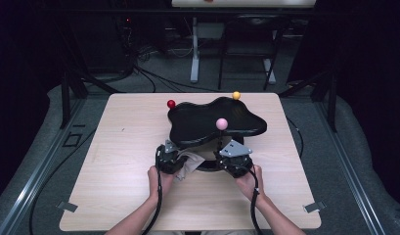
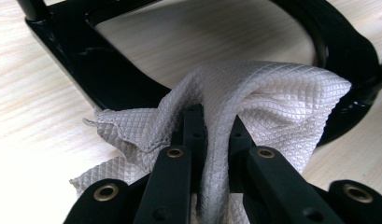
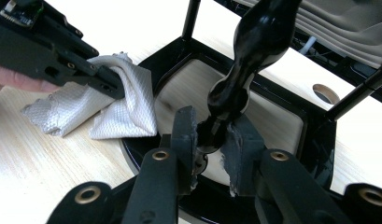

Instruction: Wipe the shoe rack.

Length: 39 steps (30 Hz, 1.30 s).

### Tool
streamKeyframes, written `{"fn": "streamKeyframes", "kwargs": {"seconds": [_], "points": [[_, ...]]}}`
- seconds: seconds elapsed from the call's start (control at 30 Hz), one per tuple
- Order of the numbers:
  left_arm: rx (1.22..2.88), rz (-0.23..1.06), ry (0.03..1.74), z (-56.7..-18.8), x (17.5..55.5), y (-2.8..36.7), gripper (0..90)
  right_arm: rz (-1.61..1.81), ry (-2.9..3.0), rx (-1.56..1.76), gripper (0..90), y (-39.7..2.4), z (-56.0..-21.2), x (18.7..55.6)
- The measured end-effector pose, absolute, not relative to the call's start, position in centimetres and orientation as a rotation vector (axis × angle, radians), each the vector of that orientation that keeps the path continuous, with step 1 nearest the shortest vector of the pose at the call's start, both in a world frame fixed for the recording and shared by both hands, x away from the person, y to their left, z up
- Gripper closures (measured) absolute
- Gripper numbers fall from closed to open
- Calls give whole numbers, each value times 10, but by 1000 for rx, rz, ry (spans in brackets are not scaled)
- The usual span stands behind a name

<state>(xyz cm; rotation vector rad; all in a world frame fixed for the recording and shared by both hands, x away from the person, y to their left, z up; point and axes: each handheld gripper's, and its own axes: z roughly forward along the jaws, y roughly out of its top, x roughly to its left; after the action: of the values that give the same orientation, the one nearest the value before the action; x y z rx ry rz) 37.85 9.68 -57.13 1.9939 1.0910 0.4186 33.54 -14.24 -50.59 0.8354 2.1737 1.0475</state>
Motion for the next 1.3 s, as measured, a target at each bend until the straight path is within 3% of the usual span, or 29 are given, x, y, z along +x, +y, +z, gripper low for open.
{"fn": "streamKeyframes", "kwargs": {"seconds": [0.57,0.97,1.3], "points": [[1962,459,1070,-573,356,71,830,1048,2173,839,749,-141,-506,335],[1927,401,1023,-573,348,41,829,1047,2172,838,749,-141,-506,335],[1946,410,992,-575,347,40,831,1044,2180,830,749,-142,-506,335]]}}
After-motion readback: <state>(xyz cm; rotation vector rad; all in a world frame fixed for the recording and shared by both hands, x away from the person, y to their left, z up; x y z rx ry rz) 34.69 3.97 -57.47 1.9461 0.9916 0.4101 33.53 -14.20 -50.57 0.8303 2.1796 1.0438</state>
